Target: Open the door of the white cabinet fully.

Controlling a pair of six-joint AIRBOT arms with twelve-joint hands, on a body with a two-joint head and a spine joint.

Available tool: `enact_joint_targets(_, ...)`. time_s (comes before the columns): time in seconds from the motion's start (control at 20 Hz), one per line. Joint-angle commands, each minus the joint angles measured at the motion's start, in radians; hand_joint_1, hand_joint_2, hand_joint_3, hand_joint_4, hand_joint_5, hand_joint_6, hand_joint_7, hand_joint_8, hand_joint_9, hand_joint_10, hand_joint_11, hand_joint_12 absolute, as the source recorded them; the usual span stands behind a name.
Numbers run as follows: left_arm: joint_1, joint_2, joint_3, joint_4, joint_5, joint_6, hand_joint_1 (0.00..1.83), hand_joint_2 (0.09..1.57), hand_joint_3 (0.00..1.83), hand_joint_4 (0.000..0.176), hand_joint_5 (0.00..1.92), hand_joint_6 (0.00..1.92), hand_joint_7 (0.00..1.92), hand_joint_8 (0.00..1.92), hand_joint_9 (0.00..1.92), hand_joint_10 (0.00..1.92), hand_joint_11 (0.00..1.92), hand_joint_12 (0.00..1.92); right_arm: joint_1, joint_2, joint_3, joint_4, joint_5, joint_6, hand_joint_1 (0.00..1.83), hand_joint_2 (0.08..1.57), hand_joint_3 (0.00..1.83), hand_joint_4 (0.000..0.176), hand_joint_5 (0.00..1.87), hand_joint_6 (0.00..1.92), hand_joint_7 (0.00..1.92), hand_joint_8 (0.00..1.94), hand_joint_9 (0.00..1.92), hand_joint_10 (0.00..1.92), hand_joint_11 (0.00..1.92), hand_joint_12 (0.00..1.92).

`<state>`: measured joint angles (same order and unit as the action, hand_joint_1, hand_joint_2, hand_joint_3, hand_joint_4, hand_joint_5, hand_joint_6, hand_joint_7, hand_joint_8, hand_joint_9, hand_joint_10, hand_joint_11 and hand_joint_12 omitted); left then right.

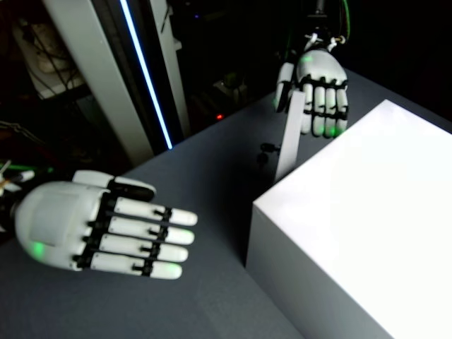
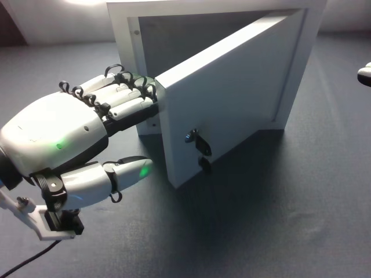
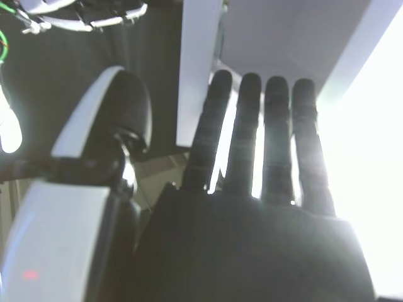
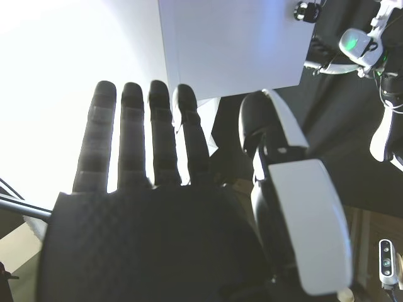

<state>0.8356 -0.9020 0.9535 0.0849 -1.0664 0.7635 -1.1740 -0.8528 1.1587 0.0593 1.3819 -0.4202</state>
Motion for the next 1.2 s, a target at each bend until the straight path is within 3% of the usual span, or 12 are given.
enact_joint_targets(0.0,-0.013,-0.003,0.002,-0.003,-0.121,-0.008,0.21,1.46,0.00,0.000,0.14,0.00,0.14,0.00,0.13,0.00,0.00,0.43,0.013,0.001,0.004,0.035,0.120,0.011,0.44,1.38,0.00,0.000,0.28,0.00,0.26,0.00,0.21,0.00,0.18,0.02)
enact_joint_targets(0.35,-0.034,-0.024,0.011,0.048,-0.086,-0.043,0.33,1.44,0.00,0.000,0.25,0.01,0.21,0.00,0.18,0.00,0.02,0.37,0.014,0.001,0.004,0.035,0.121,0.013,0.45,1.38,0.00,0.000,0.30,0.00,0.28,0.00,0.22,0.00,0.18,0.01)
enact_joint_targets(0.55,-0.049,-0.038,0.018,0.075,-0.068,-0.061,0.39,1.44,0.00,0.000,0.23,0.00,0.18,0.00,0.17,0.00,0.08,0.20,0.014,0.001,0.004,0.036,0.121,0.014,0.44,1.37,0.00,0.001,0.30,0.00,0.28,0.00,0.22,0.00,0.18,0.01)
enact_joint_targets(0.85,-0.086,-0.067,0.036,0.128,-0.034,-0.092,0.22,1.48,0.01,0.000,0.20,0.00,0.18,0.00,0.18,0.00,0.12,0.17,0.014,-0.001,0.006,0.038,0.121,0.014,0.44,1.37,0.00,0.004,0.29,0.00,0.28,0.01,0.22,0.00,0.16,0.00)
enact_joint_targets(1.05,-0.128,-0.101,0.060,0.183,0.002,-0.127,0.36,1.47,0.00,0.000,0.25,0.01,0.23,0.01,0.22,0.01,0.15,0.17,0.014,-0.003,0.009,0.038,0.121,0.014,0.41,1.38,0.00,0.000,0.29,0.00,0.27,0.00,0.20,0.00,0.14,0.00)
enact_joint_targets(1.15,-0.157,-0.123,0.073,0.219,0.020,-0.148,0.28,1.49,0.01,0.000,0.20,0.00,0.16,0.00,0.15,0.00,0.11,0.16,0.014,-0.005,0.011,0.038,0.121,0.015,0.41,1.38,0.00,0.000,0.28,0.00,0.27,0.00,0.20,0.00,0.13,0.00)
